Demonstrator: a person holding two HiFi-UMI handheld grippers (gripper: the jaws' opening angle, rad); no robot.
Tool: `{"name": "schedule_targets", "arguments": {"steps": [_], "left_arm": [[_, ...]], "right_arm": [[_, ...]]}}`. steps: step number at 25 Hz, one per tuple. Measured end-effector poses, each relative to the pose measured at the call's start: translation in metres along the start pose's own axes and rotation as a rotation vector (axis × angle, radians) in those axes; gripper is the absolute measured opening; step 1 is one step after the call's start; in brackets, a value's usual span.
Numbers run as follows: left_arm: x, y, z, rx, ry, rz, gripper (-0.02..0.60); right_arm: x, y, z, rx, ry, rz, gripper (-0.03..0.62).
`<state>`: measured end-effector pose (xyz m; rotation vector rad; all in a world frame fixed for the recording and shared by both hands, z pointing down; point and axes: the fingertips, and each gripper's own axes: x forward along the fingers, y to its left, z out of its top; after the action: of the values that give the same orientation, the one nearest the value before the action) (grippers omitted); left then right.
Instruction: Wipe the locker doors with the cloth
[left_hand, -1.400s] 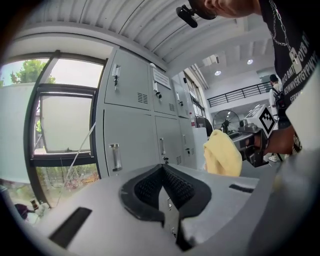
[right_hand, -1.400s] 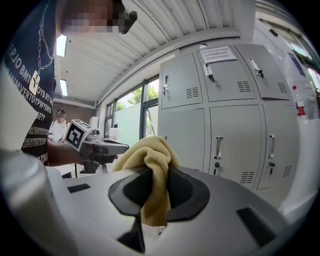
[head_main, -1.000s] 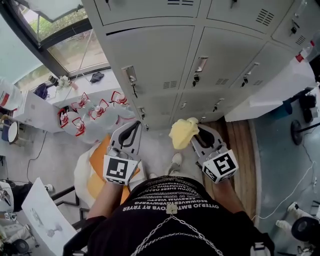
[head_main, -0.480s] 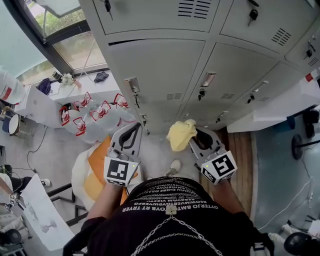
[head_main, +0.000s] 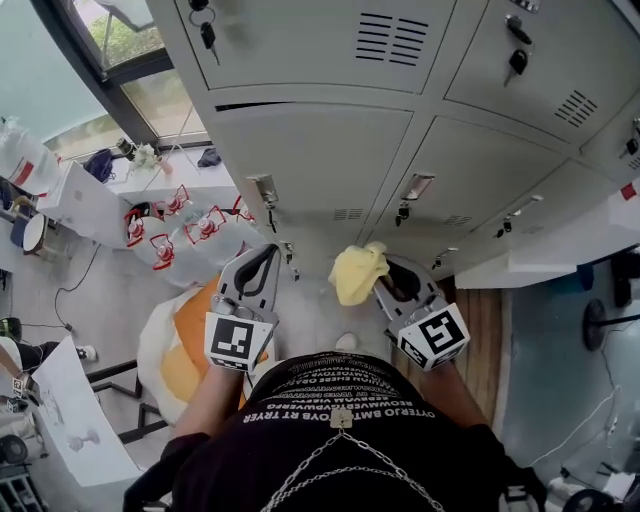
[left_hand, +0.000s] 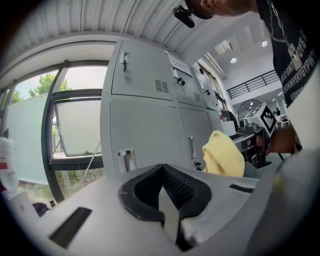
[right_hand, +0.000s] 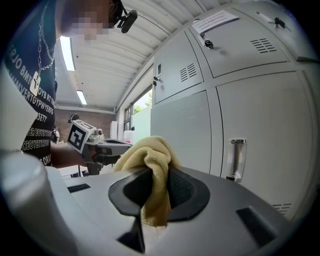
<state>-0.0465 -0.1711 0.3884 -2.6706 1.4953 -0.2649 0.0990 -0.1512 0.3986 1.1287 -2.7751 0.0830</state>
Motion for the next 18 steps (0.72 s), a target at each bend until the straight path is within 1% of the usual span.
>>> {"name": "schedule_targets", "arguments": {"steps": [5, 10, 14, 18], "left_arm": [[0.017, -0.004, 0.004, -0.004, 0.004, 0.043, 0.005], [0.031, -0.011, 0.008, -0.008, 0.001, 0.089, 0.005], [0.04, -0.022, 0.009, -0.015, 0.006, 0.105, 0.006], [0.041, -0.027, 0.002, -0.014, 0.035, 0.116, 0.005]], "right_arm": [[0.003, -0.017, 0.004, -0.025, -0.008, 0.056, 0.064], [0.0, -0.041, 0.005, -0.033, -0.01, 0.086, 0.064], [-0.003, -0.055, 0.007, -0.039, -0.02, 0.109, 0.064], [-0.005, -0.061, 0.007, -0.028, -0.027, 0.124, 0.064]]}}
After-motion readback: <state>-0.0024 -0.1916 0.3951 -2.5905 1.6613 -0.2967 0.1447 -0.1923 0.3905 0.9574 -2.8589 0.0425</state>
